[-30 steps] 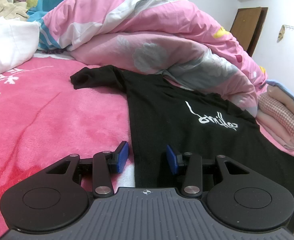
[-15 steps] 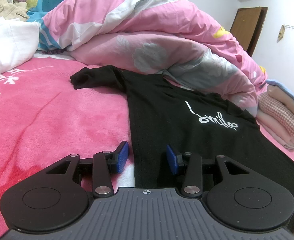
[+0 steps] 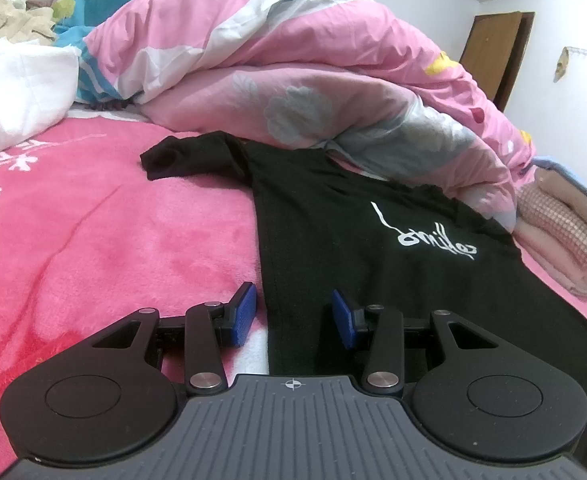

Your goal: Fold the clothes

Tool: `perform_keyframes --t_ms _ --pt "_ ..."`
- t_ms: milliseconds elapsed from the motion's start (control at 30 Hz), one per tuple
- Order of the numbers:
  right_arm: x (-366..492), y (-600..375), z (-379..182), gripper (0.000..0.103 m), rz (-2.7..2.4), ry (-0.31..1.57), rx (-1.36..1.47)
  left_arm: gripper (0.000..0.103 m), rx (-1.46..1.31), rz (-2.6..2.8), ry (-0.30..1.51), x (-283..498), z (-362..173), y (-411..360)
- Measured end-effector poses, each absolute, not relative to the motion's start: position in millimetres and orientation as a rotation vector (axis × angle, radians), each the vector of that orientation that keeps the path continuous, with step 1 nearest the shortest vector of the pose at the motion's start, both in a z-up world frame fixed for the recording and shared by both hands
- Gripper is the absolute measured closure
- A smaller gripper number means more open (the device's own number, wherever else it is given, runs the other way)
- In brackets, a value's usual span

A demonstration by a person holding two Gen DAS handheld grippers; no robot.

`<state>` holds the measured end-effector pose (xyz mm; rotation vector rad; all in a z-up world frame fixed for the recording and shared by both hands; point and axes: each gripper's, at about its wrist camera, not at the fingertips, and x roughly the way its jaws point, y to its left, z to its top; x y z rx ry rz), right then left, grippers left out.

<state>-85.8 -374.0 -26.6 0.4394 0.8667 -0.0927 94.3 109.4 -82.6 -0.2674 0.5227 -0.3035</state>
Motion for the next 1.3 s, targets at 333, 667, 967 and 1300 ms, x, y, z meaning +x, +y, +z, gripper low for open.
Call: perform_keyframes --t_ms 333,667,967,1300 --pt "-153 -364 -12 0.083 -0.123 0.919 0.434 0.06 -0.263 -0.303 0.526 95 -82 110" --pt "-116 -398 -21 0.081 -0.158 0.795 0.608 0.06 -0.258 -0.299 0.525 95 -82 110" --pt "-152 -397 -46 0.101 -0.098 0.812 0.778 0.06 -0.259 -0.295 0.521 94 -83 109" --pt "-198 -387 -40 0.101 -0.134 0.748 0.836 0.06 -0.263 -0.292 0.519 94 -82 108"
